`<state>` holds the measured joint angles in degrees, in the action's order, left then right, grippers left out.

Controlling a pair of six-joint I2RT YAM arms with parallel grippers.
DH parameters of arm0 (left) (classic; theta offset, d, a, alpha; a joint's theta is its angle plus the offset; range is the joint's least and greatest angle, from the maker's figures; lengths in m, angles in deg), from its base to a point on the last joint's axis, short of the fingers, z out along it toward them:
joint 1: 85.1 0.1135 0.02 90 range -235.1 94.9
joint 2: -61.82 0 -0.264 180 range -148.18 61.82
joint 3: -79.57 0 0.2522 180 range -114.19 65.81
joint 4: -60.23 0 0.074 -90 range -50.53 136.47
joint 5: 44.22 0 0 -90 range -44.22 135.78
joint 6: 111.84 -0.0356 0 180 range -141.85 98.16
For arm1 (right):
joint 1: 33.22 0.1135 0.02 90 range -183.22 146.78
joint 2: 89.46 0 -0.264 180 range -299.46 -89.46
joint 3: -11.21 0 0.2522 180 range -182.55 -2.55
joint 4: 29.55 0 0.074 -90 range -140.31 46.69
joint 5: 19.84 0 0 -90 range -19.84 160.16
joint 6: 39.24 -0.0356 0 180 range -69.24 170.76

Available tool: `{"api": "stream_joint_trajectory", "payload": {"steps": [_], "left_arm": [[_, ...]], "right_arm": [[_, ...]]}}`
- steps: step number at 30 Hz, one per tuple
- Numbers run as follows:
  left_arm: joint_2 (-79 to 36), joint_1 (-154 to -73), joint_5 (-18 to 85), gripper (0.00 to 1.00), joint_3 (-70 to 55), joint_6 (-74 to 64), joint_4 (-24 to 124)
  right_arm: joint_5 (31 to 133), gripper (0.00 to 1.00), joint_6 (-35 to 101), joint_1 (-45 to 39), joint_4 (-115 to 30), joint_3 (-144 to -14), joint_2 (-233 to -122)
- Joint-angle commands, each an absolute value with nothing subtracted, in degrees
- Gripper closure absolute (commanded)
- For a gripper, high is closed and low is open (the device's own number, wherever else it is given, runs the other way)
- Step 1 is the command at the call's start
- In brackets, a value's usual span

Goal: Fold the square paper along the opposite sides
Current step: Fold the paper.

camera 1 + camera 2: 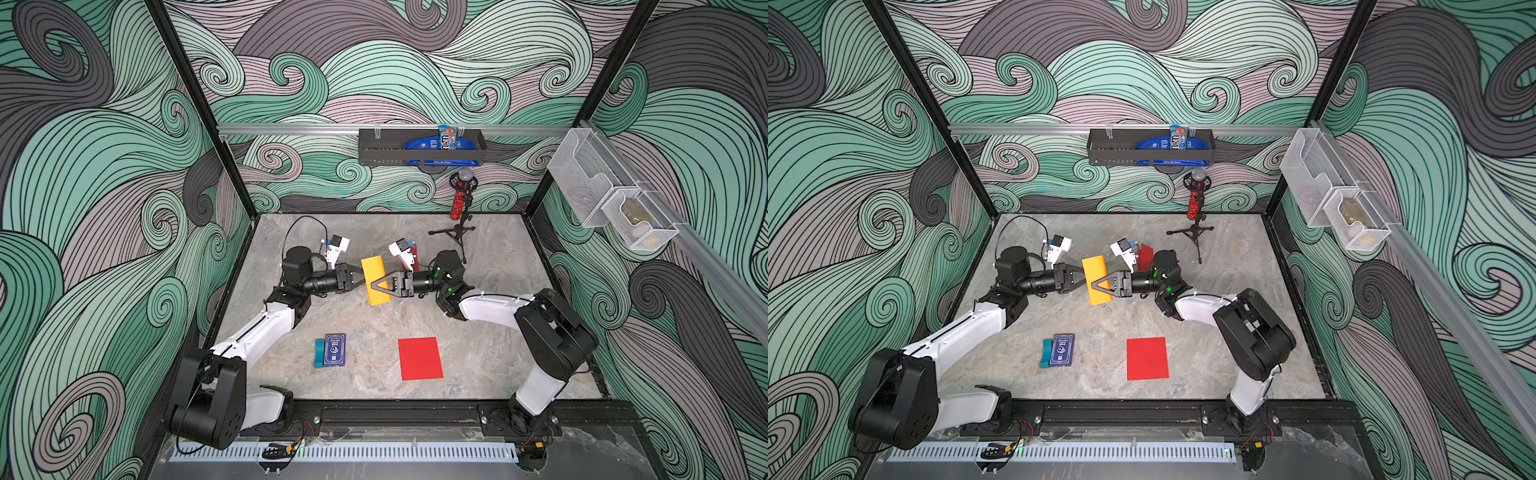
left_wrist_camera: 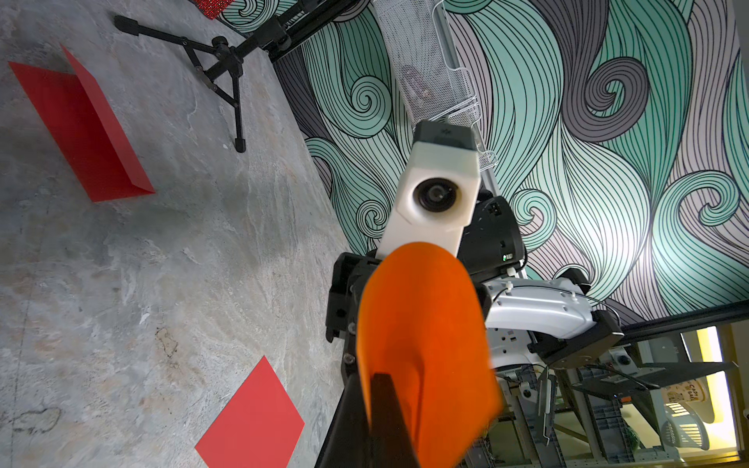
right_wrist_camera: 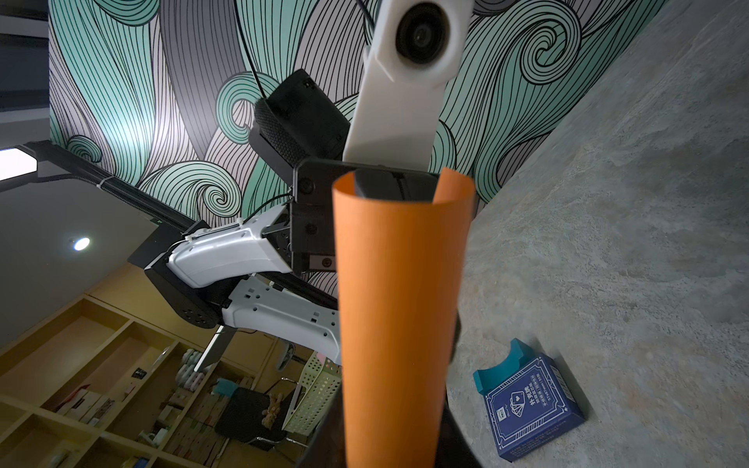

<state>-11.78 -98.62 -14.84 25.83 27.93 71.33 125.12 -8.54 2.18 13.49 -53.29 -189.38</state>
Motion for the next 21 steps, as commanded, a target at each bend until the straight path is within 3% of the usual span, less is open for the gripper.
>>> {"api": "stream_joint_trajectory", "payload": {"steps": [1,21], "left_arm": [[-10.3,-98.4,-15.6,1.00,25.2,27.7,72.7],[-9.9,-98.4,-15.1,1.00,25.4,26.8,71.6]], "right_arm": [[126.2,0.77,-9.7,2.6,16.5,-54.9,-190.1],[125.8,0.87,-11.2,2.6,17.8,-55.0,-190.8]]}}
